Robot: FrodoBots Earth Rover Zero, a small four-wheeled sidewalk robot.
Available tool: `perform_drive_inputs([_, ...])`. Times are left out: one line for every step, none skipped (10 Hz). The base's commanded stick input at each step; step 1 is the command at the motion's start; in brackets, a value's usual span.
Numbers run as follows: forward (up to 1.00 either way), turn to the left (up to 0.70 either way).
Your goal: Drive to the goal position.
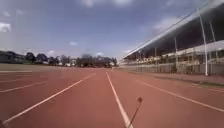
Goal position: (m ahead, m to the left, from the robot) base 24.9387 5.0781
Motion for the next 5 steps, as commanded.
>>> perform_drive_inputs([0.7,0.0])
perform_drive_inputs([0.7,0.0])
perform_drive_inputs([0.7,0.0])
perform_drive_inputs([0.7,0.0])
perform_drive_inputs([0.7,0.0])
